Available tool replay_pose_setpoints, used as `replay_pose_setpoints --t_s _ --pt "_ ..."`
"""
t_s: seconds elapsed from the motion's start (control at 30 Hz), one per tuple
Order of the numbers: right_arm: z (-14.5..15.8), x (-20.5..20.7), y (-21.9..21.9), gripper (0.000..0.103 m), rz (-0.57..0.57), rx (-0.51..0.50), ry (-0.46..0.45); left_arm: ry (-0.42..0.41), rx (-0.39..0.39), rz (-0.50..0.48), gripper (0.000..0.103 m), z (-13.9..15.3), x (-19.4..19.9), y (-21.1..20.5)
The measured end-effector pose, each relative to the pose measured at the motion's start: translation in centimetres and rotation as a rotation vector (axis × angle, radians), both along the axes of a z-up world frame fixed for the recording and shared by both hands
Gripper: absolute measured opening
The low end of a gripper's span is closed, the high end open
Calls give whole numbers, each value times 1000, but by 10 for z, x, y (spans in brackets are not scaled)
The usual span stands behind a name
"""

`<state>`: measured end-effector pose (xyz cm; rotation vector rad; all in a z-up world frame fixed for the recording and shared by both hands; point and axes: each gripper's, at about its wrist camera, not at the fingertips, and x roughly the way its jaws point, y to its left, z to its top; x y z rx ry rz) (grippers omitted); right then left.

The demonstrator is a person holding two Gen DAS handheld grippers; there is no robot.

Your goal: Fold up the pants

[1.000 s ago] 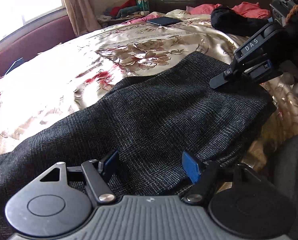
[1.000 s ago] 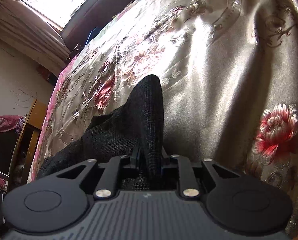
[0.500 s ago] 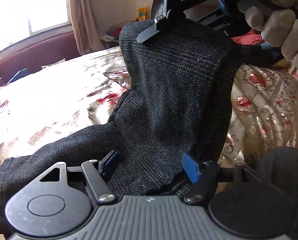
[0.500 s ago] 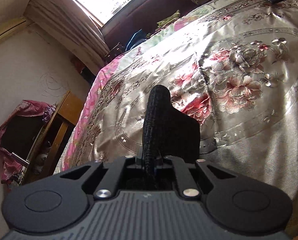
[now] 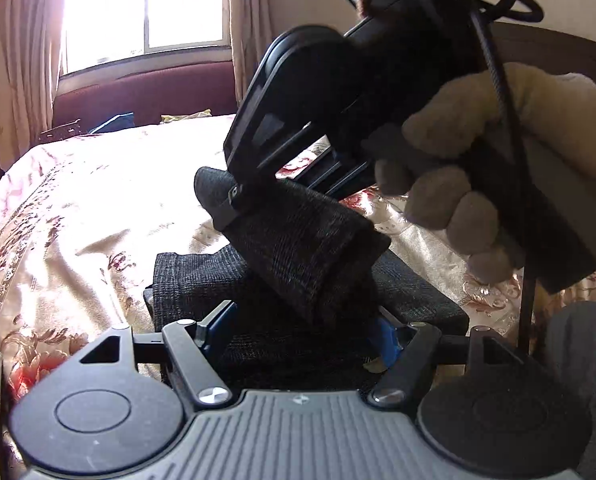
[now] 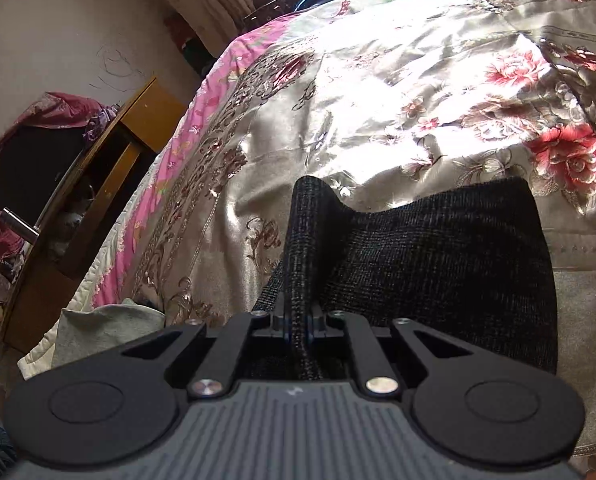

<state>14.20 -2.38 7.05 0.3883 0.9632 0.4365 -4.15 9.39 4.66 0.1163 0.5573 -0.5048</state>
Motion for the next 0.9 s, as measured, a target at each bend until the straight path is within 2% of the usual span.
replay_pose_setpoints --t_s 0.13,0.17,0.23,0.37,0.43,0.53,0.67,0.73,0.8,0.83,0.9 --pt "-14 -1 23 20 45 -56 33 -4 -37 13 83 3 -8 14" --pt "-15 -1 24 22 41 -52 35 -1 -46 23 83 3 -8 16" --pt "-16 0 26 33 52 -20 43 17 -70 46 83 5 -5 17" --pt "-13 -2 31 35 96 20 54 46 -117 83 84 5 -3 28" --pt "-6 -4 30 34 99 35 27 49 -125 95 84 5 -1 29" --pt "4 -1 22 34 69 -4 -46 25 -114 120 84 5 -2 29" --pt "5 9 16 34 52 -134 -134 -38 -80 138 84 13 -1 22" --pt "-4 19 20 34 74 -165 -133 -84 -65 115 84 16 6 13" --pt "-16 28 27 33 101 -152 -119 -92 -42 100 84 15 15 4" --pt "-20 31 31 33 117 -167 -120 -94 1 115 84 11 21 -1" --pt "-34 40 35 34 143 -167 -98 -27 33 119 84 -2 36 -1"
